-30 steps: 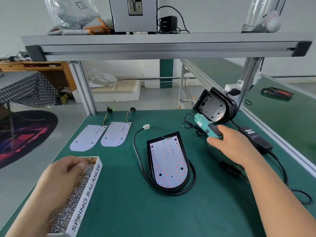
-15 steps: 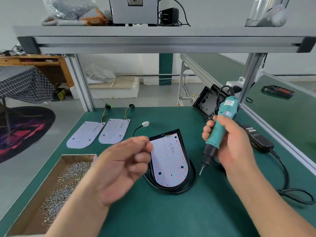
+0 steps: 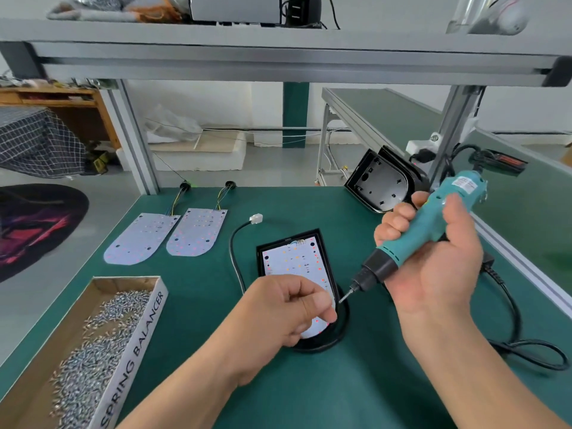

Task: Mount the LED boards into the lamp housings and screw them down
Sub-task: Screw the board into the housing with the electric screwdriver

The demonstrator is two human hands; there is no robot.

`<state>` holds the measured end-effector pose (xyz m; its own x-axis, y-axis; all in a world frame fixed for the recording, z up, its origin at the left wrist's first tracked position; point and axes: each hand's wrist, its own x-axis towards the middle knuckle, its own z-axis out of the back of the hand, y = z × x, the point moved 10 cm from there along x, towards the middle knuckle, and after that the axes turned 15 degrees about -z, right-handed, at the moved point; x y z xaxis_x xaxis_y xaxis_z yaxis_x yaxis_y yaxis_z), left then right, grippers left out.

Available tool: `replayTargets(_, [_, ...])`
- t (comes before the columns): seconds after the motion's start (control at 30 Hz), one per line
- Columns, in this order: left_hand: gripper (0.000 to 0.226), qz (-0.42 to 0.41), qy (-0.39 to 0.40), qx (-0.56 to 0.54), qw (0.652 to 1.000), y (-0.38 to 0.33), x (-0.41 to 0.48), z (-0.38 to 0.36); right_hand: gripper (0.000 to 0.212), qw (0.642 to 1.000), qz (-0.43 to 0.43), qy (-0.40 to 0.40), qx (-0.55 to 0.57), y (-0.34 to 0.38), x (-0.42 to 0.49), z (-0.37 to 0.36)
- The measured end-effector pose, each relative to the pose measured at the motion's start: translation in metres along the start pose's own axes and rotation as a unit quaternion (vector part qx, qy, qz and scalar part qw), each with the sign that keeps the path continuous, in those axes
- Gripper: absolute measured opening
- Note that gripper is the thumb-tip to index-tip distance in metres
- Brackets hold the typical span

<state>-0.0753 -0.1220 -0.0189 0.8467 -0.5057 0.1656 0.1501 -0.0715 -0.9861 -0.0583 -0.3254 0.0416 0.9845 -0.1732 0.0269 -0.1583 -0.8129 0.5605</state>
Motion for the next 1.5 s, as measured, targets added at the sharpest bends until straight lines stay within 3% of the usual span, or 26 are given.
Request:
replayTargets(0.1, [0.022, 0.001, 0.011, -0.017, 1.000, 0.005, -0.003, -0.005, 0.035, 1.000, 0.009, 0.006, 0.001, 0.002, -0.005, -0.003])
replayTargets(0.3, [0.017, 0.016, 0.014, -0.084, 0.996, 0.010, -0.006, -0.015, 0.031, 1.000, -0.004, -0.006, -0.010, -0.005, -0.004, -0.004])
replayTargets(1.5, [0.016, 0.026, 0.005, -0.049, 0.998, 0.019, -0.009, -0.015, 0.032, 0.998, 0.011, -0.023, -0.060, -0.006, -0.016, -0.015])
